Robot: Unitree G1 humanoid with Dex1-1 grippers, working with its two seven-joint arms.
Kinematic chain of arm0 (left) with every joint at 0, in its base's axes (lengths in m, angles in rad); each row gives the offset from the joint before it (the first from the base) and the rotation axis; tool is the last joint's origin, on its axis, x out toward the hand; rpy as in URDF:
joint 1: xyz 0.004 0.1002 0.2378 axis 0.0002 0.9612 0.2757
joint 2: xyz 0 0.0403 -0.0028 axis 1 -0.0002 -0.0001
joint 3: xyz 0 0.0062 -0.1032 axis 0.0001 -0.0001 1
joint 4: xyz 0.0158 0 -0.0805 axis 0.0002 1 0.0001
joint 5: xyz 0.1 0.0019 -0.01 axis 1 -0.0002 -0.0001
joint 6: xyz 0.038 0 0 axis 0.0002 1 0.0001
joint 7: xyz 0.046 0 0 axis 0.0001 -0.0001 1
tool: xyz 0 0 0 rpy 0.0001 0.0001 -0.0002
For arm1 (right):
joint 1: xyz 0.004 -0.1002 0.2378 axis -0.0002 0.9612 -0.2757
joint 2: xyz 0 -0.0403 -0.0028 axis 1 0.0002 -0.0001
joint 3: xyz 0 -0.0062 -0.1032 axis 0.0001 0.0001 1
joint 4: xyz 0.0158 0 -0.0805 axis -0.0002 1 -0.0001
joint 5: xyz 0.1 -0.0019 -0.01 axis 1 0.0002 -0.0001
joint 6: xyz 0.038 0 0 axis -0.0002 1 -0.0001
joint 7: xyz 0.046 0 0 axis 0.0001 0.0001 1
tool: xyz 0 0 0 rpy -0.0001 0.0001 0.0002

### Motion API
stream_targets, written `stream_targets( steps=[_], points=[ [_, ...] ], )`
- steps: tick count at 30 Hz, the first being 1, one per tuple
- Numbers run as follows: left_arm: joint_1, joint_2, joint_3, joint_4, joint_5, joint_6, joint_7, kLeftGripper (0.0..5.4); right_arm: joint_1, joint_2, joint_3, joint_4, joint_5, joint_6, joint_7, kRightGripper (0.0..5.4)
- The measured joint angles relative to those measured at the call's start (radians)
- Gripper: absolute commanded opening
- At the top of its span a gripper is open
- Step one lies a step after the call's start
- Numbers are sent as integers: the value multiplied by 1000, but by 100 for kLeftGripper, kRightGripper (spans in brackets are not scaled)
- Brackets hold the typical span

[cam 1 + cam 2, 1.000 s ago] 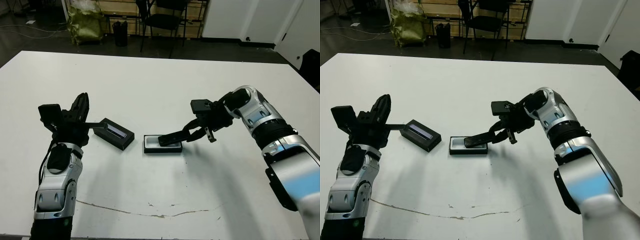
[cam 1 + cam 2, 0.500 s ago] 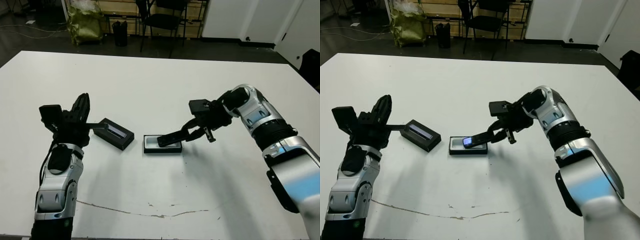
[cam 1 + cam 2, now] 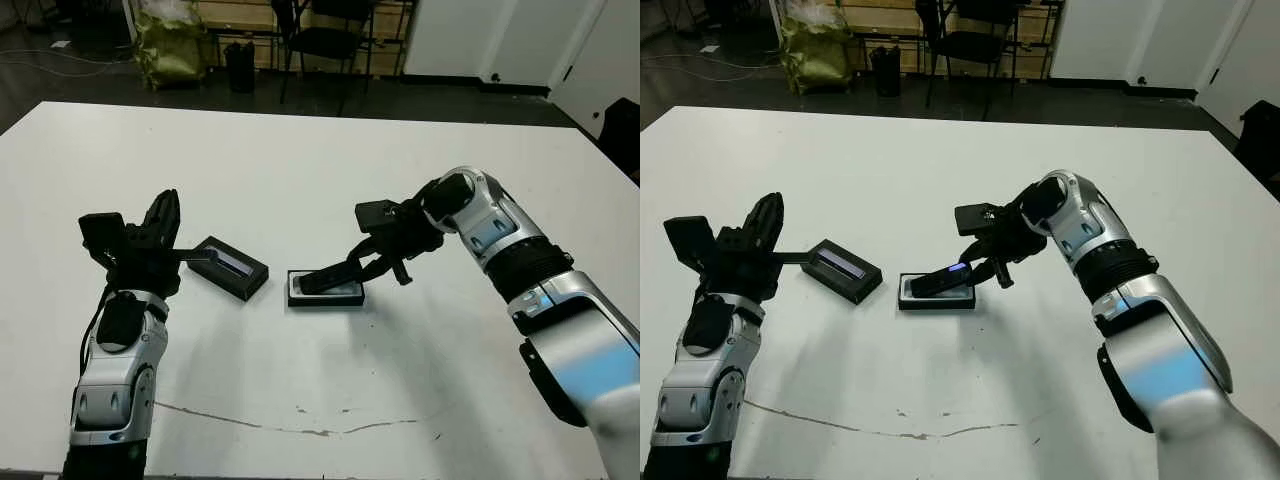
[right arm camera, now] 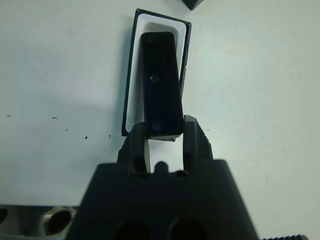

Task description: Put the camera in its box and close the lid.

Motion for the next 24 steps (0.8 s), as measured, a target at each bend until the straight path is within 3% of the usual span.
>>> stream_targets(
  steps=[24],
  points=[
    [2,0,-3,0,6,-8,0,0,-20,55,5,99,2,11,-12,37]
  ],
)
